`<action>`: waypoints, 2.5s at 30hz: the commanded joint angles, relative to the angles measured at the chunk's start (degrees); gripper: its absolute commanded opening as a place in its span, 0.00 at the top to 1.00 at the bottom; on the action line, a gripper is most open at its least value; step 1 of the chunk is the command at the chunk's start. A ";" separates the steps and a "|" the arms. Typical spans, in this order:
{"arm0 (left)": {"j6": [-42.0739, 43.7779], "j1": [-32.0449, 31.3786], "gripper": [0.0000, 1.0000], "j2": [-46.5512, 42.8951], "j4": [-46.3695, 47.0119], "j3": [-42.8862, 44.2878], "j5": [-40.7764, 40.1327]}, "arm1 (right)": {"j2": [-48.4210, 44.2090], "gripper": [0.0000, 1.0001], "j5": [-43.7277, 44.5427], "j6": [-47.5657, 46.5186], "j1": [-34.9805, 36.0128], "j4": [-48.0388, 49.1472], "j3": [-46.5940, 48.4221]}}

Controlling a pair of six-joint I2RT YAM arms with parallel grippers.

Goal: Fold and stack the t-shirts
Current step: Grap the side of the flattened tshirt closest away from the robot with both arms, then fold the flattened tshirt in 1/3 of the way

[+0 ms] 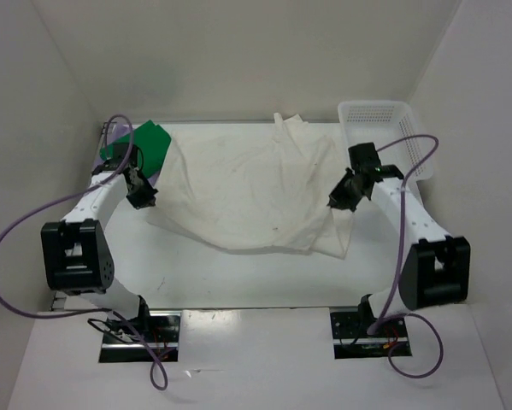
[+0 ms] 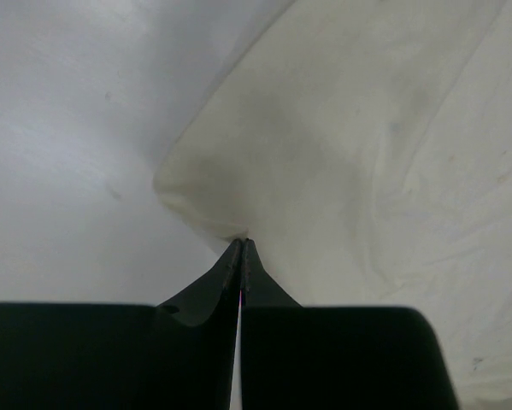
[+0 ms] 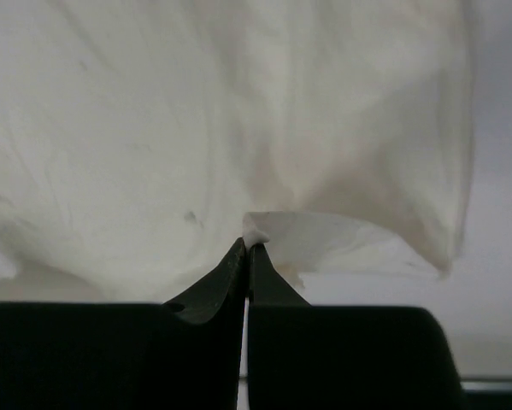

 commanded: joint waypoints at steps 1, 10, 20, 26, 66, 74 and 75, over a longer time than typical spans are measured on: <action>-0.32 -0.48 0.98 6.54 5.84 7.50 -1.65 | 8.68 1.00 5.62 -3.93 -1.20 11.07 11.07; -0.32 -0.48 0.98 20.60 7.68 19.72 -3.41 | 31.45 1.00 10.63 -6.23 -2.87 11.08 33.32; -1.64 -0.48 0.89 23.97 11.89 20.71 -4.65 | 38.84 1.00 13.01 -6.24 -2.87 13.80 39.30; -1.64 0.13 0.83 17.02 13.84 17.27 -4.65 | 39.38 0.99 12.40 -6.23 -2.87 12.67 44.75; -7.26 1.98 0.80 11.22 26.05 -7.43 4.05 | 9.83 0.59 16.88 4.67 -8.67 24.70 -11.50; -7.17 5.48 0.43 12.88 28.07 -8.47 9.76 | 14.50 0.67 16.88 4.67 -8.67 25.41 -9.56; -8.13 6.01 0.36 11.84 28.60 -9.53 9.77 | 13.89 0.67 16.88 4.67 -8.67 25.93 -9.56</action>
